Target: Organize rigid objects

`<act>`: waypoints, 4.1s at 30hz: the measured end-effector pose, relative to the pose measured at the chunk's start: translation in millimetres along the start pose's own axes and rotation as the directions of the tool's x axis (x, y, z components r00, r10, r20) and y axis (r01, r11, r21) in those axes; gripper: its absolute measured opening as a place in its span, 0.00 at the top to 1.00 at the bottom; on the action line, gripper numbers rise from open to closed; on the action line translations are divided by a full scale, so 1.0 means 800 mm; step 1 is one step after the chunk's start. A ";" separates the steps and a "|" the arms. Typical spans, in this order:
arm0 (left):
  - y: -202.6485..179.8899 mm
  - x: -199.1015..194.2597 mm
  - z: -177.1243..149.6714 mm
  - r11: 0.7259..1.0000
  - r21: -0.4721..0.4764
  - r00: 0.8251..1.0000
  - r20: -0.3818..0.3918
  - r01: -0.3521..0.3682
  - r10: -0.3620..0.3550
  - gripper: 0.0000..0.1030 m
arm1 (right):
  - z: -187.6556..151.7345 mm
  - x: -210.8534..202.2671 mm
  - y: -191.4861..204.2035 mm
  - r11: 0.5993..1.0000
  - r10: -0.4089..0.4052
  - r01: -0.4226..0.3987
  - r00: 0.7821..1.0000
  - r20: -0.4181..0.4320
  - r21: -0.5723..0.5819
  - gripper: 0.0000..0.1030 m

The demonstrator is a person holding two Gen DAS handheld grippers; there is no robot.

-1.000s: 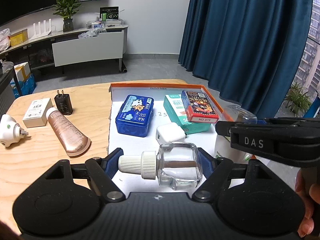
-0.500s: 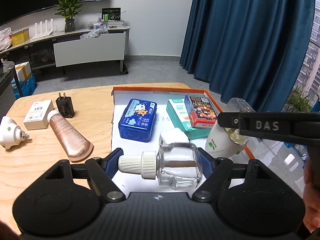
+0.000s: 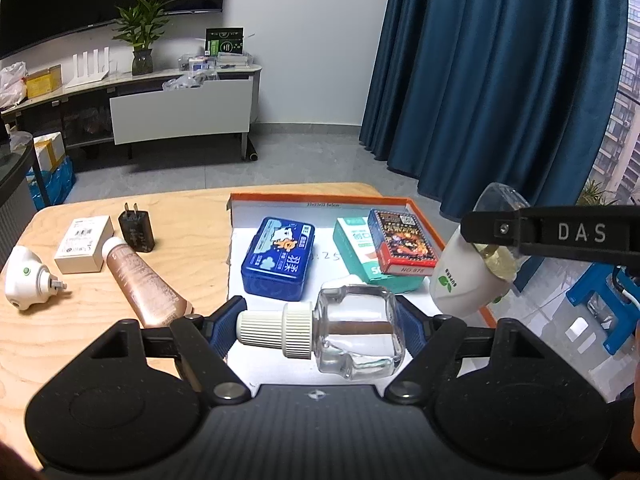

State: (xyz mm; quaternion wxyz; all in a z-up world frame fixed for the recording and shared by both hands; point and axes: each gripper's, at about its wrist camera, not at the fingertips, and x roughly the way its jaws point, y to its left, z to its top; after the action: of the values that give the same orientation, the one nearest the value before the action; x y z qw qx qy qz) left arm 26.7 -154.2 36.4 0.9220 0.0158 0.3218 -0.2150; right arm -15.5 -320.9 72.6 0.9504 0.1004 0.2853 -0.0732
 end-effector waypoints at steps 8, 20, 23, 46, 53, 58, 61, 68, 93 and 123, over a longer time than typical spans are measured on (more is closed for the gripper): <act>-0.002 -0.002 0.000 1.000 0.004 1.000 0.004 0.001 -0.001 0.23 | 0.000 0.001 0.013 1.000 0.012 -0.012 1.000 -0.011 -0.021 0.62; 0.002 0.003 -0.005 1.000 0.002 1.000 -0.012 -0.003 0.003 0.23 | -0.010 0.023 0.025 0.998 0.009 -0.013 0.996 -0.084 -0.055 0.61; 0.005 0.007 -0.007 1.000 -0.002 1.000 -0.022 -0.006 0.006 0.23 | -0.012 0.039 0.026 0.998 -0.004 -0.004 0.993 -0.117 -0.063 0.61; -0.001 0.026 -0.014 0.998 0.003 0.996 -0.066 0.062 -0.062 0.17 | 0.000 0.015 0.008 0.999 -0.051 0.052 0.995 0.080 -0.016 0.29; 0.009 0.014 -0.011 0.999 -0.002 0.998 -0.051 0.032 -0.032 0.13 | -0.005 0.002 0.022 0.998 -0.046 0.048 0.995 0.090 -0.027 0.25; 0.031 0.001 -0.011 1.000 0.002 0.998 -0.055 -0.024 0.024 0.12 | -0.007 -0.003 0.038 0.999 -0.011 0.014 0.997 0.074 -0.045 0.23; 0.052 -0.009 -0.011 0.998 -0.019 0.997 -0.056 -0.060 0.059 0.12 | -0.011 -0.004 0.053 0.998 0.014 -0.010 0.998 0.062 -0.064 0.22; 0.094 -0.036 -0.011 0.988 -0.057 0.989 -0.045 -0.141 0.138 0.11 | -0.019 -0.001 0.098 0.991 0.080 -0.076 0.996 0.028 -0.108 0.21; 0.196 -0.085 -0.029 0.946 -0.164 0.960 -0.057 -0.279 0.273 0.07 | -0.043 0.036 0.209 0.959 0.198 -0.211 0.976 -0.087 -0.191 0.19; 0.280 -0.018 -0.016 0.934 -0.177 0.950 -0.096 -0.311 0.298 0.02 | -0.049 0.110 0.236 0.943 0.224 -0.257 0.960 -0.169 -0.213 0.18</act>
State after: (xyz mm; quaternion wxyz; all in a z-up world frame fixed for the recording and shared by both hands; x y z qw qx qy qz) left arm 100.4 56.8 10.7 0.9300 -0.0155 0.3653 -0.0373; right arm 73.5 -135.7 19.4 0.9345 0.0275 0.3447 0.0848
